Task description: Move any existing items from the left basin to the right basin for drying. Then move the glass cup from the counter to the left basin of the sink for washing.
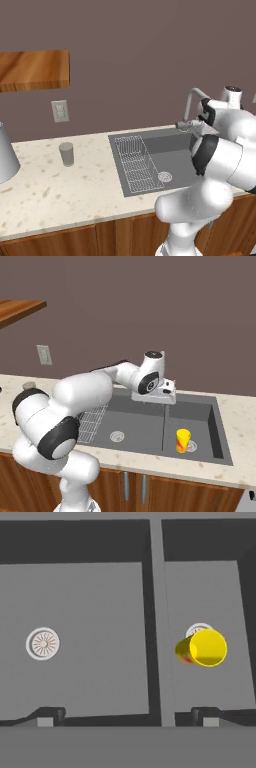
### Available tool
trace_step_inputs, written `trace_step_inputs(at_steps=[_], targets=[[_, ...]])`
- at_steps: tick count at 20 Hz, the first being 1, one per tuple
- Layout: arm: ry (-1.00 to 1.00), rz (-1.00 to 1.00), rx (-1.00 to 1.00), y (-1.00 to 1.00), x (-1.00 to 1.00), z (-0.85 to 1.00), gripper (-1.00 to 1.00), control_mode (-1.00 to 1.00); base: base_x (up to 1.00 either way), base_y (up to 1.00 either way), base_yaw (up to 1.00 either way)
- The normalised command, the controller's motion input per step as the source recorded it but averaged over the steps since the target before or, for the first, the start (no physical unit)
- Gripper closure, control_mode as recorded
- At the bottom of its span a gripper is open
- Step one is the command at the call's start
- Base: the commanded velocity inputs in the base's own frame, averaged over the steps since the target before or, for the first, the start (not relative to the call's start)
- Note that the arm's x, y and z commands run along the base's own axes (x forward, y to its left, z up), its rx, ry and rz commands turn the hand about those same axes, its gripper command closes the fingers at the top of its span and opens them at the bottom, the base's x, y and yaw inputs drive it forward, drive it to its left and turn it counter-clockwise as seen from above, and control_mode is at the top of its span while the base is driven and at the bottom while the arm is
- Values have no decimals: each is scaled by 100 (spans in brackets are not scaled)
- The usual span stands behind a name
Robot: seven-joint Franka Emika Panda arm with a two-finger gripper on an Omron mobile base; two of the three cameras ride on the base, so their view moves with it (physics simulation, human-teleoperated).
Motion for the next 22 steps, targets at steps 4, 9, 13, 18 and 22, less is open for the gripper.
trace_step_inputs(at_steps=[4,9,13,18,22], targets=[[5,0,-5,53,-9,13,-100,-100,0,0,0],[7,0,-5,59,-8,6,-100,-100,0,0,0],[6,0,-5,59,-7,0,-100,-100,0,0,0],[6,0,-4,53,-4,4,-100,-100,0,0,0],[6,0,-3,51,0,14,-100,-100,0,0,0]])
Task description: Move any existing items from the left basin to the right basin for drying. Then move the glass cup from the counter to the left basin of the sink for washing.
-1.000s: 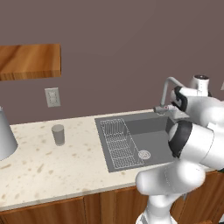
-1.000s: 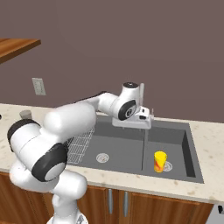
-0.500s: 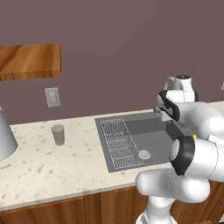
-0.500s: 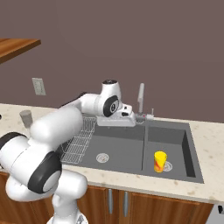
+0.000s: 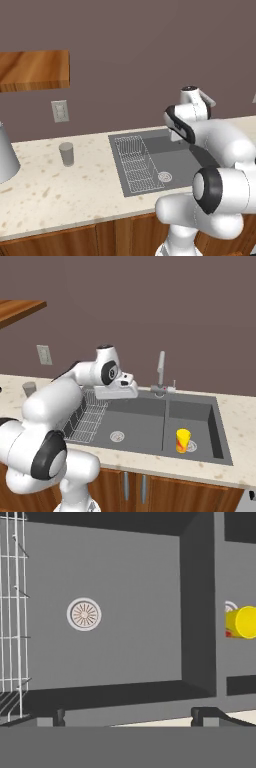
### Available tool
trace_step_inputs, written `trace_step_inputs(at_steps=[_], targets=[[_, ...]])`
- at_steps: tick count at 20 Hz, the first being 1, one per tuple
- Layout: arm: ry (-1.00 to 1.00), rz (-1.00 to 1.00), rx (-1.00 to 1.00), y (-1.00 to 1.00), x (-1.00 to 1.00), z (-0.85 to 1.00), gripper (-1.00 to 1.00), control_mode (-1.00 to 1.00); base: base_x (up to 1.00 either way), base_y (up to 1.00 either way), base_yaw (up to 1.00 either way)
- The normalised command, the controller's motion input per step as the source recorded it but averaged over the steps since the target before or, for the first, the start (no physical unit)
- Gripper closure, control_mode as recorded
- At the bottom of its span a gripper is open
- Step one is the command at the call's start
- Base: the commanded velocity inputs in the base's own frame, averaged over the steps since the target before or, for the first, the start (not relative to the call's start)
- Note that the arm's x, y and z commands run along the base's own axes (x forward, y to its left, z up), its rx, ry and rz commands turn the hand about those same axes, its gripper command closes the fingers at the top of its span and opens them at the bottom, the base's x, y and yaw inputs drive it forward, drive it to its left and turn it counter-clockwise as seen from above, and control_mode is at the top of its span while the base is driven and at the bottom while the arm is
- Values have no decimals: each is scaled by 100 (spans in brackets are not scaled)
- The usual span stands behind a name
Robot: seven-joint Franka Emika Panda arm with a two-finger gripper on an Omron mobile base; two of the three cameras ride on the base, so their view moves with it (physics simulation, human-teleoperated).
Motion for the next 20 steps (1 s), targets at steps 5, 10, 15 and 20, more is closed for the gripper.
trace_step_inputs(at_steps=[5,10,15,20], targets=[[2,0,-2,47,0,22,-100,-100,0,0,0],[0,1,-1,50,0,16,-100,-100,0,0,0],[0,3,0,55,0,6,-100,-100,0,0,0],[0,4,0,56,0,5,-100,-100,0,0,0]])
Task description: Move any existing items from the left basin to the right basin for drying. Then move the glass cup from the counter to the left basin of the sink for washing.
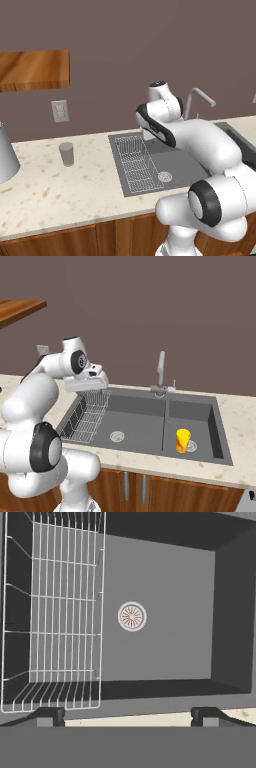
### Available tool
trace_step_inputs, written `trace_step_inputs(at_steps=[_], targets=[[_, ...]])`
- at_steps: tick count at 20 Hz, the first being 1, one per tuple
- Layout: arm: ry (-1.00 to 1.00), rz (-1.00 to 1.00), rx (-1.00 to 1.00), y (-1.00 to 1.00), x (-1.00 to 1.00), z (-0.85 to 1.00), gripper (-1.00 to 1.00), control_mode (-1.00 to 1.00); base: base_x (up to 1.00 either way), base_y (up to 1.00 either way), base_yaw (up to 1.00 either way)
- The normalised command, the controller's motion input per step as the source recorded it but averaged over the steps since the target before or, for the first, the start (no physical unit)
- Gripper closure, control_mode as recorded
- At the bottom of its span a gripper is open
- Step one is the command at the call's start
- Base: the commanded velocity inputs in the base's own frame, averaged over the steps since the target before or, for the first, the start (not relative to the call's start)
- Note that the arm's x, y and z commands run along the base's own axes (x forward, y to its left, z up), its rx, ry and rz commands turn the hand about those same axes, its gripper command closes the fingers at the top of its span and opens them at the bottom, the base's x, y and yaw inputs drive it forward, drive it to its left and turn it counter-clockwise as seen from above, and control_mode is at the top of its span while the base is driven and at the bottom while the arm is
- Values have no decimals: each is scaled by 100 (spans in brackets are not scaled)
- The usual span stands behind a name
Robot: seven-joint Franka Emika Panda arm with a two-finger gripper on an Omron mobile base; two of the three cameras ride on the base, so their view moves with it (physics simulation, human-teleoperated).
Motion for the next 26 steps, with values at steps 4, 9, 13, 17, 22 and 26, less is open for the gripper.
trace_step_inputs(at_steps=[4,9,13,17,22,26], targets=[[0,4,0,57,0,7,-100,-100,0,0,0],[0,5,0,59,0,9,-100,-100,0,0,0],[0,5,0,58,0,9,-100,-100,0,0,0],[0,4,0,59,0,7,-100,-100,0,0,0],[0,4,0,57,0,2,-100,-100,0,0,0],[0,6,0,40,-11,0,-100,-100,0,0,0]])
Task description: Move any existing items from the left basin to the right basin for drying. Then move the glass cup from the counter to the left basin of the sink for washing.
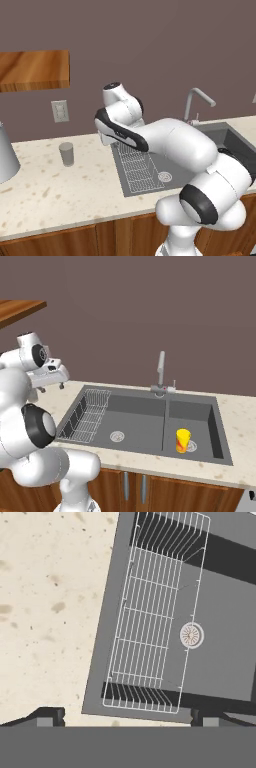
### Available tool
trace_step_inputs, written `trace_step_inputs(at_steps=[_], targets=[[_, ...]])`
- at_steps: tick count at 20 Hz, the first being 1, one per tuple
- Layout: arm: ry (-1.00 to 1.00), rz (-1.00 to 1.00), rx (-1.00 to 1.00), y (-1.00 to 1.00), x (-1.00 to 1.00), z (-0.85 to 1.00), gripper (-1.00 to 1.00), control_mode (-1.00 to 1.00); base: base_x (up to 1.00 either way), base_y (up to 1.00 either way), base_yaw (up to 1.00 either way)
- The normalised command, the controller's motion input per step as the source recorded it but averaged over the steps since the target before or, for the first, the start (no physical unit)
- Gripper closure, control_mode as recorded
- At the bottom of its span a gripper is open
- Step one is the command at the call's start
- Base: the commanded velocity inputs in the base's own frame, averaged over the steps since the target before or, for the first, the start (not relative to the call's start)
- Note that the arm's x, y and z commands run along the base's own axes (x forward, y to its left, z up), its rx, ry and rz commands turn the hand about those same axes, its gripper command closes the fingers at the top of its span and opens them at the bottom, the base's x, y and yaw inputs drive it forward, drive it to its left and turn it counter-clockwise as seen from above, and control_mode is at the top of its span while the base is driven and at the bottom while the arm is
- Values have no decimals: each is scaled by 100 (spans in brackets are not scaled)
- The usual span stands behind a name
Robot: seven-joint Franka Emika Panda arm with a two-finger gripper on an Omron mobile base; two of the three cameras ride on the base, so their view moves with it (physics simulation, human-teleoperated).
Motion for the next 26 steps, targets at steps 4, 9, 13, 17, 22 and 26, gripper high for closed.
trace_step_inputs(at_steps=[4,9,13,17,22,26], targets=[[0,8,0,33,-8,0,-100,-100,0,0,0],[0,4,0,36,0,0,-100,-100,0,0,0],[0,1,0,39,0,0,-100,-100,0,0,0],[0,1,0,40,0,0,-100,-100,0,0,0],[0,0,0,37,0,0,-100,-100,0,0,0],[0,0,0,28,1,0,-100,-100,0,0,0]])
